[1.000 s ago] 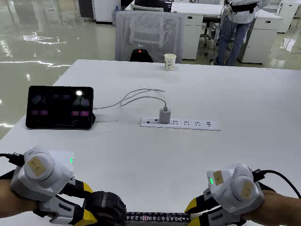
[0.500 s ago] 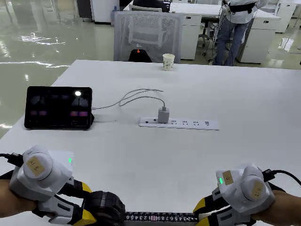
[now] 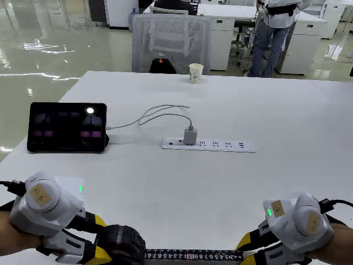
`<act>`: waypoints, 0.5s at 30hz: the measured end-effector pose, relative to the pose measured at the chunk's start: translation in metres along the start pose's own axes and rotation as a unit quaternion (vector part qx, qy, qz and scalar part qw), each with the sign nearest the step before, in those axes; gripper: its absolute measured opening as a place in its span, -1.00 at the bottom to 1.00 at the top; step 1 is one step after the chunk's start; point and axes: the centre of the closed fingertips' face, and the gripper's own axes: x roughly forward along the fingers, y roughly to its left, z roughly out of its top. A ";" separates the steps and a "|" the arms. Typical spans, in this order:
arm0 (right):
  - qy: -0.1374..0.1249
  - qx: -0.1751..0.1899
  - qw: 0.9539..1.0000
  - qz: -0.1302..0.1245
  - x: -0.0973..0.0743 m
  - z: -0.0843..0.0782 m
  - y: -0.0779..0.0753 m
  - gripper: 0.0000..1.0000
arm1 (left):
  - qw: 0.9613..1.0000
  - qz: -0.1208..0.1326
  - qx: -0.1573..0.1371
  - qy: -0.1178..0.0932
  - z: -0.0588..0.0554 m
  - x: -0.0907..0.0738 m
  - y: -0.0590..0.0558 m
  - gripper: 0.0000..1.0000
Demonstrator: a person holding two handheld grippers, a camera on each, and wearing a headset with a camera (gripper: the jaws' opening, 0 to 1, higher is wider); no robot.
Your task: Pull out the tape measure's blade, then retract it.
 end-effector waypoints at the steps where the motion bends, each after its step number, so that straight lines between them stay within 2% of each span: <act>1: 0.000 0.000 1.000 -0.001 -0.001 -0.001 0.000 -0.82 | 1.000 0.000 0.000 0.000 0.000 0.000 0.000 -0.51; 15: 0.011 0.008 1.000 -0.008 -0.014 -0.018 0.001 -0.82 | 1.000 -0.001 0.001 0.001 0.000 0.000 0.000 -0.51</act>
